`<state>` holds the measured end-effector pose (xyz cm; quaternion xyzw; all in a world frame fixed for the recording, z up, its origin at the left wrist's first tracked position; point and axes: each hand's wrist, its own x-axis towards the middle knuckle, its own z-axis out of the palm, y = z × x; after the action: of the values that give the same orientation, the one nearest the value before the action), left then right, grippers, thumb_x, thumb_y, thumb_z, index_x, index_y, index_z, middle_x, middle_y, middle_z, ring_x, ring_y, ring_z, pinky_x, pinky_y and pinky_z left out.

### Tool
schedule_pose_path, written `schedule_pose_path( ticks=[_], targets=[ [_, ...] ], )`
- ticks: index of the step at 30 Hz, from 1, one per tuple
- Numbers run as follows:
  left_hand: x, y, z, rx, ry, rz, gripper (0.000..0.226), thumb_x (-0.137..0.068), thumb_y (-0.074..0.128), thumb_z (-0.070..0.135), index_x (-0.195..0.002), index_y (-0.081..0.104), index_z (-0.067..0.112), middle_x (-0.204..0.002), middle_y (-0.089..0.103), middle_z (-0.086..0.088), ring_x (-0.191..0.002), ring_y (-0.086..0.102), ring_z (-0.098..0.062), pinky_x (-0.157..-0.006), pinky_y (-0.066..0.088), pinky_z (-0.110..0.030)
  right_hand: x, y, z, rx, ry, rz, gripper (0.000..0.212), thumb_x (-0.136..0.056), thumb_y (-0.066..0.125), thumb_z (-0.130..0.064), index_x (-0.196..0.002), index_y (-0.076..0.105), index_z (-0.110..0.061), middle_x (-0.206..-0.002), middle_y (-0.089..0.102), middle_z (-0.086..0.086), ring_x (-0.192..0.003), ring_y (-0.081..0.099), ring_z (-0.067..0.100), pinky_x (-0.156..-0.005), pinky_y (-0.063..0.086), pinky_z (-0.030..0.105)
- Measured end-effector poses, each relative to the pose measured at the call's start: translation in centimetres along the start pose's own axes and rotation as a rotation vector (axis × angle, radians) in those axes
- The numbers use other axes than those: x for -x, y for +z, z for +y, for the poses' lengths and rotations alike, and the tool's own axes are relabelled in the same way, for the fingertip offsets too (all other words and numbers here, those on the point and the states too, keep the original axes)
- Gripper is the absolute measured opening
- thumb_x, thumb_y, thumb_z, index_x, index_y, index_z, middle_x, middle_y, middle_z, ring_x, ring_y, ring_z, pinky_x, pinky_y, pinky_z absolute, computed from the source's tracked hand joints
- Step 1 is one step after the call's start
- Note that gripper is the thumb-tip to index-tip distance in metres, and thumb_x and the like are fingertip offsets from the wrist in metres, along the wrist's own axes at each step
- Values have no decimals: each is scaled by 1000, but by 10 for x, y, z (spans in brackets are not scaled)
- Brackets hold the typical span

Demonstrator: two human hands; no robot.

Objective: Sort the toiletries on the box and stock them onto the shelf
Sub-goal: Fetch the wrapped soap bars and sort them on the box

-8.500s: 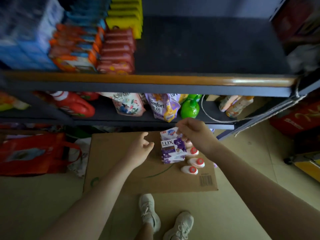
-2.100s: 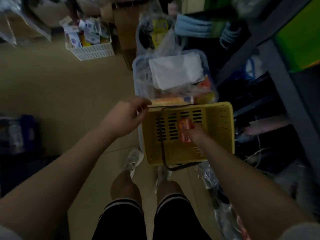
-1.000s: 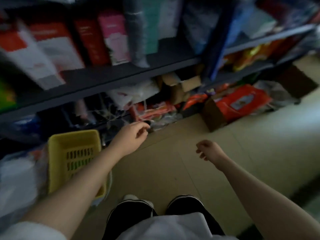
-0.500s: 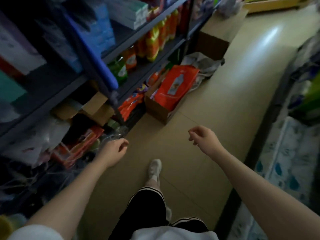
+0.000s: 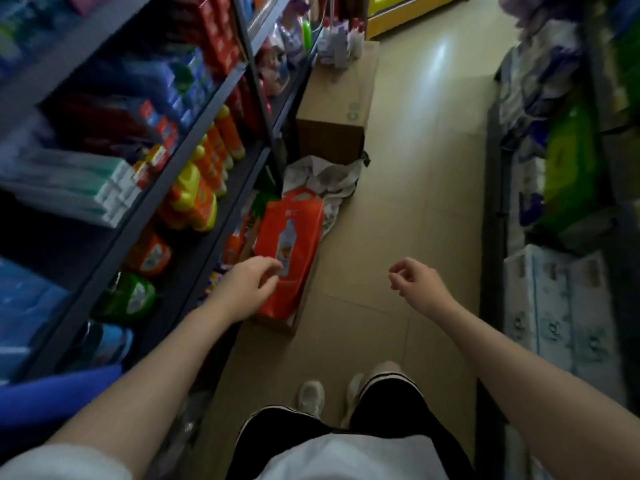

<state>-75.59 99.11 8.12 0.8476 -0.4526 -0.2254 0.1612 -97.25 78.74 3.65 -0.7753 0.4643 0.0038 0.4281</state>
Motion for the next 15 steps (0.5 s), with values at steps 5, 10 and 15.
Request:
schedule_pose_path(
  ticks=[5,10,15],
  targets=[
    [-149,-25,63,38,153,99,26,-92,54,18,-118,58,18,-100,59,5,-86,54,-7,-73,41,-17,-127,-66,7,68,22,23,15,-90,57,-25,-98,64,-13,-89,69,7,-81,61,21,-68,44,27],
    [-290,-33,109,78,62,157,25,-92,54,20,-116,59,19,-98,58,7,-85,55,-8,-72,39,-19,-260,-156,-18,120,-54,5,19,-91,56,-26,-103,64,-13,-93,65,5,-84,57,18,-68,39,24],
    [-406,-48,127,88,-81,133,27,-93,52,22,-119,57,19,-104,61,2,-86,57,-13,-71,44,-24,-381,-231,-75,97,-174,-32,17,-90,58,-27,-102,63,-15,-91,65,2,-82,57,15,-69,39,22]
  ],
)
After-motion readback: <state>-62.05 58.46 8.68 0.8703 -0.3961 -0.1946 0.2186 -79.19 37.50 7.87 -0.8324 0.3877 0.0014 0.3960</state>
